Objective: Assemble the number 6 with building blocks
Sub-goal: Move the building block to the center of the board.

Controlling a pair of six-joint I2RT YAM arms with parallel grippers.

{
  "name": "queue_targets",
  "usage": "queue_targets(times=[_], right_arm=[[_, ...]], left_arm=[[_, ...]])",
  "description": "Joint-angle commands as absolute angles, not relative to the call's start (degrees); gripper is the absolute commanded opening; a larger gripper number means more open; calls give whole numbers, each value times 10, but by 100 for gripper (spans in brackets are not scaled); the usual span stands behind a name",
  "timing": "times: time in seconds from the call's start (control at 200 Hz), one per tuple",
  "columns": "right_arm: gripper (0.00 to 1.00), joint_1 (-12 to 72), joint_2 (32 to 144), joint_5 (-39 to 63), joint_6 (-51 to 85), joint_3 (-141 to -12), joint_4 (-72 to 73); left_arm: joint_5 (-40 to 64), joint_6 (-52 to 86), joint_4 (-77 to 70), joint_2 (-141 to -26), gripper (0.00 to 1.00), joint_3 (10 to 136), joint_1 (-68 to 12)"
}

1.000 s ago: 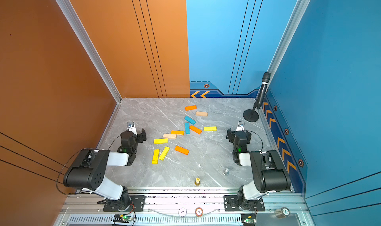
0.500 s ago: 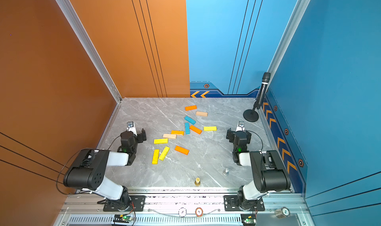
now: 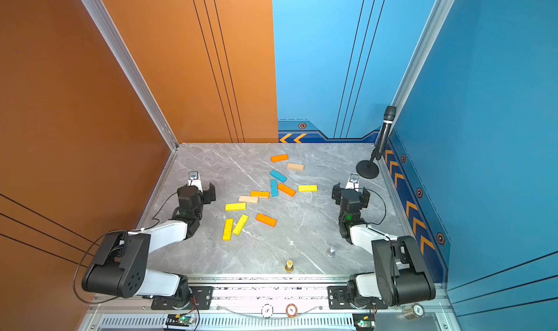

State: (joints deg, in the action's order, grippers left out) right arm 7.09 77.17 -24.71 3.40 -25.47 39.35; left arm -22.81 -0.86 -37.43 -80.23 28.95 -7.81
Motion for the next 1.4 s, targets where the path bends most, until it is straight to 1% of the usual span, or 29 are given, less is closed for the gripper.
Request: queue_targets(times=[0.0,0.15,0.295,0.38,0.421,0.521,0.666,0.791,0.916,1.011,1.096,1.141,1.262,1.392], right_arm=[[99,72,762,-296,52,-282,311],[99,76,758,-318,72,-314,253],[99,87,729,-319,105,-334,204],[99,89,713,-319,157,-365,129],[99,89,708,-307,176,-377,99],[99,95,702,-261,227,-402,41],[99,137,715,-202,256,-429,-11],[100,191,764,-179,239,-475,-64],[100,238,834,-156,197,-541,-116],[98,264,897,-139,168,-603,-154],[98,277,951,-115,150,-650,-169],[95,280,981,-93,138,-682,-183],[94,279,1037,-74,121,-736,-197],[89,282,1107,-63,85,-827,-265]], left_arm=[[-246,10,-257,-780,98,340,-82],[-242,51,-102,-778,98,443,-95],[-254,81,47,-788,98,545,-108],[-250,101,103,-789,98,583,-113],[-242,113,145,-789,98,596,-114],[-206,130,193,-790,98,629,-118],[-147,142,257,-811,98,672,-119],[-91,149,302,-836,98,709,-121],[-56,161,310,-848,98,714,-123],[-41,165,321,-859,98,723,-126],[-35,165,327,-866,98,726,-131],[-31,163,327,-870,98,726,-136],[-29,153,338,-884,98,733,-153],[-24,147,343,-893,98,737,-165]])
